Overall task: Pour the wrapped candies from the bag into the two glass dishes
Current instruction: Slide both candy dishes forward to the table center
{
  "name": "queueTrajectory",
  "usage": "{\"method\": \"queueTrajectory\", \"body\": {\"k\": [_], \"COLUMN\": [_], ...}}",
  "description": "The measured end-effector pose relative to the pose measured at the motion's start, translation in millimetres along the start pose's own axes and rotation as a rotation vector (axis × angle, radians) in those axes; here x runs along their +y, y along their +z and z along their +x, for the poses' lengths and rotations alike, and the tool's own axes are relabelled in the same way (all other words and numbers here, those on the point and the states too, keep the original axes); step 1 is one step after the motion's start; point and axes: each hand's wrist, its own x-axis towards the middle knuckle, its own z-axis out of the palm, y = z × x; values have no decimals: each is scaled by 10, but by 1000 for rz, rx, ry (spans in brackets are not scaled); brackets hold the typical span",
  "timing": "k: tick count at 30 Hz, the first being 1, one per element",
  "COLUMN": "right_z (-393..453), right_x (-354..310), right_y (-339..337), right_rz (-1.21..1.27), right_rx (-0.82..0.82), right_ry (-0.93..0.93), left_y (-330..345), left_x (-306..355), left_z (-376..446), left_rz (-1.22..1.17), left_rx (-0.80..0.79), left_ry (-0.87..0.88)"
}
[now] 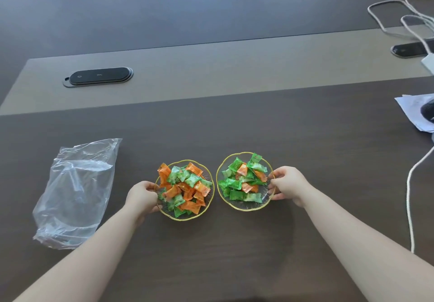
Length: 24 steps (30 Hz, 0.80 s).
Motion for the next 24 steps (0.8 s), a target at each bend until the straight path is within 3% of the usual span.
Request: {"method": "queueTrajectory", "body": {"k": [24], "right_z": [2124], "right_x": [-1573], "right_y": [-1434], "right_rz": [700], "right_rx": [458], "right_ry": [-30], "left_y": [1593], "left_x": [2682], "left_z": [1549], "left_rz": [-296], "left_rx": [-83], "left_ry": [88]}}
